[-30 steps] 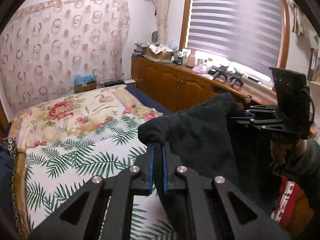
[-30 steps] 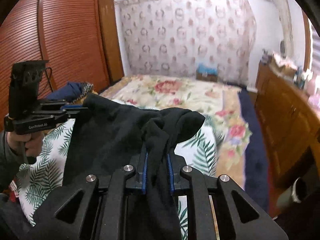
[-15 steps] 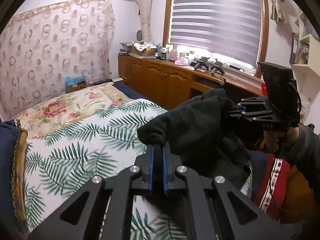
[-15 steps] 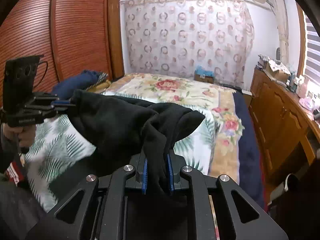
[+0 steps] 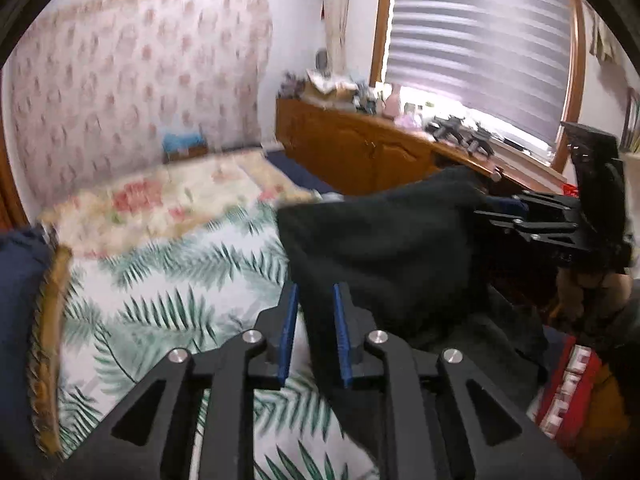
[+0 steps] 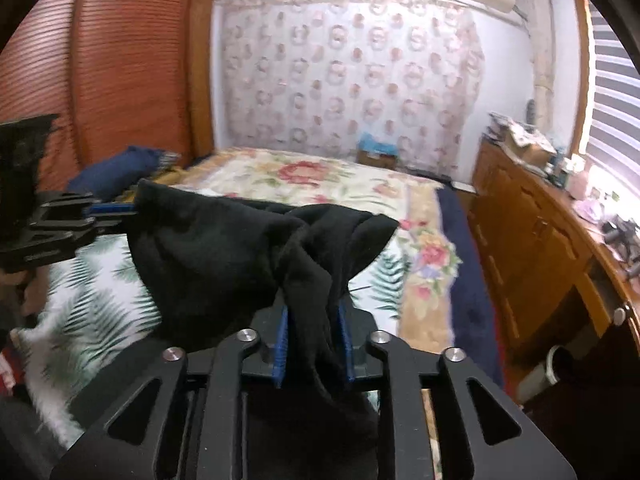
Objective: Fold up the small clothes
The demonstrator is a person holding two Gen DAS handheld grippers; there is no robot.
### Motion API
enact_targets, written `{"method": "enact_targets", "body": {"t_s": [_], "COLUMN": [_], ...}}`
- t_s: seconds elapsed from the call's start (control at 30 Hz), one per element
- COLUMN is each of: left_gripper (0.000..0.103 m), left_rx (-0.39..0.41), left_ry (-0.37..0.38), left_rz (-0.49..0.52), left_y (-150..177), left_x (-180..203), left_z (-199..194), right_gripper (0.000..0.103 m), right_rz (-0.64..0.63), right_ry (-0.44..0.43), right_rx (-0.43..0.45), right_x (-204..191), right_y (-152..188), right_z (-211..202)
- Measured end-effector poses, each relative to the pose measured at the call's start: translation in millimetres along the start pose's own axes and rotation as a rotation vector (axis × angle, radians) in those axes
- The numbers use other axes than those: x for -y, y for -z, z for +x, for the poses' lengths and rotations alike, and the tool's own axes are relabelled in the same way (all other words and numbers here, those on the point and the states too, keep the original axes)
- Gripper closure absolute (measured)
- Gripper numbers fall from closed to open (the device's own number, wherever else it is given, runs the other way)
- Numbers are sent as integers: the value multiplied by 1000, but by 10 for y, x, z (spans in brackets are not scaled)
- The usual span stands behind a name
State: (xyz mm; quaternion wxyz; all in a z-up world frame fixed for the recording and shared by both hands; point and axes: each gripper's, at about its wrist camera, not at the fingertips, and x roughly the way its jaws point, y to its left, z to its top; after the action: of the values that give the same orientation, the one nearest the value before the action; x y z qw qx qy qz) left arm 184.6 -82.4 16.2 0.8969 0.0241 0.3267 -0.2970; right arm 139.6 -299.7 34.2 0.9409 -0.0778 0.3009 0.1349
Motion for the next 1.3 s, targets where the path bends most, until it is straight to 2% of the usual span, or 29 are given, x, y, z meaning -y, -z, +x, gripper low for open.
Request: {"method": "enact_targets", "body": {"t_s": [0.03, 0.07, 0.17, 0.3, 0.43, 0.5, 0.7, 0.93, 1.3], "left_gripper": [85, 85, 84, 83, 83, 83, 82, 80, 80], "left_rx": [-21, -38, -120, -188, -234, -243, -285, -346, -335], "left_ry": [6, 7, 49, 105, 180, 194, 223, 197, 172], "left_rz": [-1, -1, -24, -32, -46, -37, -39, -59, -36], "left_y": [58, 119, 398, 768, 1004, 1050, 1180, 1311, 1380], "left_x": [-13, -9, 34, 235, 476, 575, 765, 813, 871], "left_z": [-7, -20, -87, -222, -275, -272, -226, -170, -152], "right_gripper": [58, 53, 47, 32, 31, 31, 31, 31, 30], "right_rz": [16, 30, 31, 60, 114, 141, 190, 218, 155], "right_ry": [19, 27, 30, 40, 32, 45, 58, 39, 21], "right_rx": [-14, -36, -73, -144, -212, -237, -285, -281, -213], "right_x": [22, 35, 22, 43, 54, 28, 16, 58, -123], "right_y": [-2, 30, 225, 577, 977, 1176, 1434, 1506, 1383], "right_z": [40, 72, 27, -102, -229, -293, -373, -451, -542]}}
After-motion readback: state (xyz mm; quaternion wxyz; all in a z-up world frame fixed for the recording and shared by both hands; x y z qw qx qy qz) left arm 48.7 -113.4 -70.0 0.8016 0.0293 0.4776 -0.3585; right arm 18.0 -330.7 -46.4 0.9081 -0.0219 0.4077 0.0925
